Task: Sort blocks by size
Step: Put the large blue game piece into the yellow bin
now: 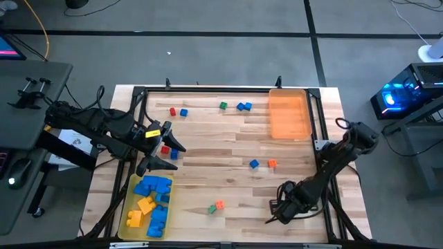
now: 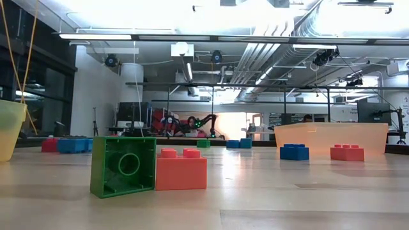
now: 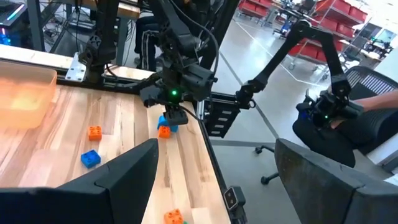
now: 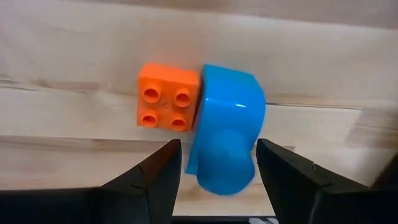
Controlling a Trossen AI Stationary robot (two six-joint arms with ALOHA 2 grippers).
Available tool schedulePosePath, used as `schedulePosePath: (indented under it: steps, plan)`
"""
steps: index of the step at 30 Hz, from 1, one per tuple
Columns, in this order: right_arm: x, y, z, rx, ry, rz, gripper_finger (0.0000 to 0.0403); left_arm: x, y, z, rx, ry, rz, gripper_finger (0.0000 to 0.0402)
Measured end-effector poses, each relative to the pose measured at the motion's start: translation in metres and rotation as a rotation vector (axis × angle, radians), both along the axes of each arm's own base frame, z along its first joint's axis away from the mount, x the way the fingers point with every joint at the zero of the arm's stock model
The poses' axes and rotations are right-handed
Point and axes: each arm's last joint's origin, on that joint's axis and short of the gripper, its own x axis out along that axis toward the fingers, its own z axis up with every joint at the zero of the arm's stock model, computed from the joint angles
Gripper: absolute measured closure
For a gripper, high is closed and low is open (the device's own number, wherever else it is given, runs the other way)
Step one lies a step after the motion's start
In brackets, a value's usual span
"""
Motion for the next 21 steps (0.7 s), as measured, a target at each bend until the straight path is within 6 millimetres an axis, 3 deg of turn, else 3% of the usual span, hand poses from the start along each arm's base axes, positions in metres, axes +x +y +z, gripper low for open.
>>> schedulePosePath:
  steps: [7,13,18,21]
  plan:
    - [0.006,0.006,-0.020,-0.024,0.024,0.007,0.0199,0.000,0.001,0.000,0.002,0.000,0.010,0.0095]
    - [0.007,0.007,-0.023,-0.012,0.010,0.082,0.0204,0.001,0.003,0.000,0.000,0.000,0.021,0.0095]
    - [0.011,0.013,-0.004,0.025,-0.017,0.188,0.0272,0.001,0.004,0.000,0.002,-0.001,0.024,0.0095]
    - [0.012,0.015,0.020,0.017,-0.020,0.255,0.0272,0.000,0.004,0.001,0.010,-0.004,0.021,0.0095]
